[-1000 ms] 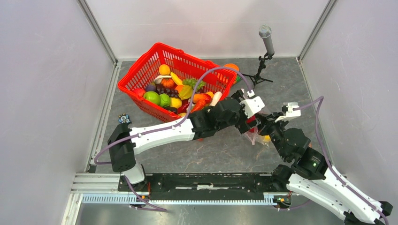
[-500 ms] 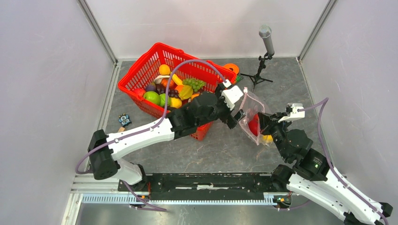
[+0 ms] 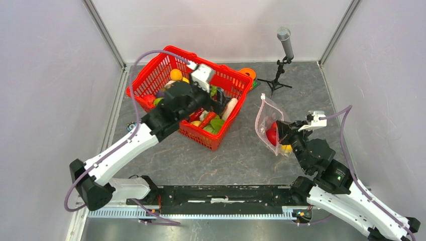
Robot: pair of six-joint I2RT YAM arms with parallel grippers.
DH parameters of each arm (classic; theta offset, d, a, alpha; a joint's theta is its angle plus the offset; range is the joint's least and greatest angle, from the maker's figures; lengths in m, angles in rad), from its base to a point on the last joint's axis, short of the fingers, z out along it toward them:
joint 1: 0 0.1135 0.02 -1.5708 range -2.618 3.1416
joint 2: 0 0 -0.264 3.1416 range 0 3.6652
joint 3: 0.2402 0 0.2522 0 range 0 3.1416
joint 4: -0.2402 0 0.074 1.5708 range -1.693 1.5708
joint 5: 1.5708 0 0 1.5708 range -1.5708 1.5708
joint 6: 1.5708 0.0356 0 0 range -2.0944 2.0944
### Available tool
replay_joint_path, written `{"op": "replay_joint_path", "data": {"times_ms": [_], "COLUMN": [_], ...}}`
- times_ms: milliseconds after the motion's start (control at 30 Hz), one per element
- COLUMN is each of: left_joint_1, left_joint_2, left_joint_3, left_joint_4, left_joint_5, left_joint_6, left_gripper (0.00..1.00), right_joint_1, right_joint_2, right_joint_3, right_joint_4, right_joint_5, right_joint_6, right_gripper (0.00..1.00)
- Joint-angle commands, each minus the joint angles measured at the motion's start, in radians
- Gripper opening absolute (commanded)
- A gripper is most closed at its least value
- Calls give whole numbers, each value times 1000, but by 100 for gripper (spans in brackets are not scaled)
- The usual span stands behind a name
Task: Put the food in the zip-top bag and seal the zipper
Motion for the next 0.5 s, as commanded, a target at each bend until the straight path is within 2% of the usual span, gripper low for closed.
{"op": "replay_joint_path", "data": {"times_ms": [0,67,167,300,467], "left_joint_1": [117,170,250,319,344], "left_joint_2": [-34,3,45,126,271], "left_joint_3": [-6,9,-27,-44,27], "left_joint_4": [-112,-168,-142,-122,-210], "left_joint_5": [16,92,232,288,304], "left_joint_6": [-129,-136,-175,-218,-185], "left_gripper": [100,100,100,100,96], "right_joint_1": [3,3,3,4,3], "right_joint_2": [-11,-8,-7,-11,-8], "right_joint_3": [-5,-1,2,0,-3], "right_joint_4": [18,19,13,6,8], "right_joint_5": [16,12,10,11,10], "right_joint_6": [6,5,7,28,39], "right_gripper": [6,6,6,6,6]}}
